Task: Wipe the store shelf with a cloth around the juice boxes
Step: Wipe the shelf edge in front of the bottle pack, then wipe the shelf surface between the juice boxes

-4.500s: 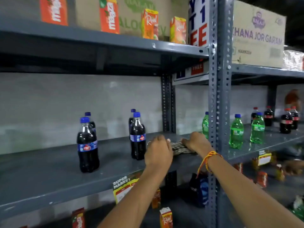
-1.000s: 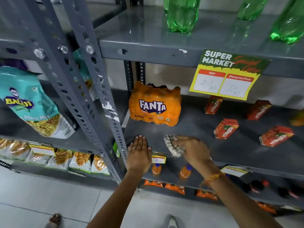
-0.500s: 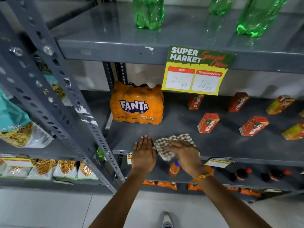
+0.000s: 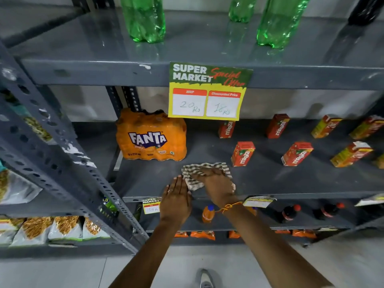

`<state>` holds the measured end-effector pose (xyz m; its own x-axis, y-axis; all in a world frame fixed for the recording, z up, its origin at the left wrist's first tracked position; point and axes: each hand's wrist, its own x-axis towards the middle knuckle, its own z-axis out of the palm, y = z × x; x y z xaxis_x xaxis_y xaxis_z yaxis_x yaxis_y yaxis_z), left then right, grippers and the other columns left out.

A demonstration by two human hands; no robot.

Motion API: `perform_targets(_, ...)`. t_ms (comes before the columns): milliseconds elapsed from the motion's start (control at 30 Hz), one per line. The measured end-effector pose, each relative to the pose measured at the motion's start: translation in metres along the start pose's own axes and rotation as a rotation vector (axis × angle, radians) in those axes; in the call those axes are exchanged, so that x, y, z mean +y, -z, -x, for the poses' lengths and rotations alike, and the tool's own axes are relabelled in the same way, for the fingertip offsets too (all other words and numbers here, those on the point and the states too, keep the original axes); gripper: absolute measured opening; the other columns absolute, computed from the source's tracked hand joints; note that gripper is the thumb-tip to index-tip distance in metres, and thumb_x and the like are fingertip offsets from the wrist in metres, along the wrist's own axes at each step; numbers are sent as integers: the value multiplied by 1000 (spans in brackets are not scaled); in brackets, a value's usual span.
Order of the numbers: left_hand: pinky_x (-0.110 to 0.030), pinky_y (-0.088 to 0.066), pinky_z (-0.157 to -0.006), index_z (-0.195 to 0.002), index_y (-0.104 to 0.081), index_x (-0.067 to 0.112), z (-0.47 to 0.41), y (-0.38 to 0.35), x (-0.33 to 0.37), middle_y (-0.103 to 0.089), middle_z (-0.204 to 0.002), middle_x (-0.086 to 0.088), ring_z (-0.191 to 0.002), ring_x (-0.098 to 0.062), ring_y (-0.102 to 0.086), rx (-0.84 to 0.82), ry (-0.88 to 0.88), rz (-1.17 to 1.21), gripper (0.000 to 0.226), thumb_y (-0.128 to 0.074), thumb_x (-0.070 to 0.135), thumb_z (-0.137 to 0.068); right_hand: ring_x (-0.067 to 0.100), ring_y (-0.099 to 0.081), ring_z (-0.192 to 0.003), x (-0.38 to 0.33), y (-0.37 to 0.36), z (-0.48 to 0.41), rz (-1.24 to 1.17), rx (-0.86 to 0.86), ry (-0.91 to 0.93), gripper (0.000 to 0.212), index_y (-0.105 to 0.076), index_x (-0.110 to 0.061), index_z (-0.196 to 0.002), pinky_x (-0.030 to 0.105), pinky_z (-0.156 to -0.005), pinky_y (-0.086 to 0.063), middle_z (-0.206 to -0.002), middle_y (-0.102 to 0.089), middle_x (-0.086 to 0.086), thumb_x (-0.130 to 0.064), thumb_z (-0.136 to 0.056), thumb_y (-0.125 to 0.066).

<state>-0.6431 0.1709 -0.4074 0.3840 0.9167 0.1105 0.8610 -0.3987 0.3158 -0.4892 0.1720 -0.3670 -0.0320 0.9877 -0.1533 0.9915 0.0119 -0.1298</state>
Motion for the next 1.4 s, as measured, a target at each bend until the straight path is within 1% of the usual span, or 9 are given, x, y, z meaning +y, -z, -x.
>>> perform_targets(167,-40,-14,-116,-143,-22,6,-1,-4,8,-24,-154,-11,-143,-23,-16,-31,30,-18,50,-30,25,-98,17,-36,-142,21,4,17,88,15,57,46,-40,-42,-142,32,-117,-33,-155,-37,-10,-26,-100,-36)
perform_targets(300,-40,-15,-115,-143,-23,7,-2,-9,28,-26,-153,-11,-142,-23,-18,-33,4,-10,49,-30,26,-98,15,-44,-137,41,18,52,37,50,32,46,-50,-38,-137,30,-114,-37,-149,-46,-11,-17,-96,-44)
perform_targets(500,-40,-10,-117,-144,-15,7,-2,-20,67,-20,-155,-11,-143,-23,-12,-95,-45,-10,51,-25,28,-99,30,-58,-123,74,46,85,159,-11,-304,33,-62,-20,-126,42,-101,-51,-131,-64,7,-20,-95,-49)
perform_targets(667,-41,-11,-117,-144,-16,8,1,-25,84,-21,-155,-9,-143,-23,-12,-88,8,-33,52,-26,32,-99,30,-57,-122,74,53,68,155,31,-150,37,-56,-27,-131,43,-101,-49,-133,-62,5,-27,-98,-41)
perform_targets(767,-48,-27,-111,-137,-37,2,3,-23,83,-40,-145,-16,-136,-31,-33,-7,5,16,50,-40,26,-93,27,-43,-136,72,41,52,119,-60,7,47,-48,-24,-140,40,-112,-39,-146,-50,0,-42,-100,-33)
perform_targets(900,-53,-45,-94,-123,-55,0,-3,-27,88,-59,-127,-20,-118,-37,-55,58,69,-24,55,-29,31,-86,29,-27,-142,102,33,51,105,-70,126,46,-46,-23,-142,43,-119,-26,-152,-38,-1,-37,-101,-33)
perform_targets(1100,-54,-39,-99,-127,-52,4,-9,-36,128,-56,-132,-18,-124,-35,-49,91,222,-45,57,-24,36,-89,29,-39,-136,197,48,79,71,-112,79,41,-50,-28,-139,41,-115,-35,-151,-42,-3,-23,-99,-44)
perform_targets(1267,-52,-30,-107,-133,-45,6,-15,-43,165,-49,-139,-15,-132,-32,-39,52,201,-15,63,-15,40,-89,37,-59,-118,226,69,96,93,-79,-194,31,-61,-8,-121,44,-94,-52,-125,-65,16,-14,-95,-47)
perform_targets(1400,-48,-26,-110,-136,-41,10,-14,-49,180,-45,-143,-11,-135,-27,-35,10,137,-28,64,-11,41,-89,32,-52,-124,206,59,80,101,-9,-13,34,-58,-18,-129,41,-105,-45,-134,-61,5,-23,-96,-48)
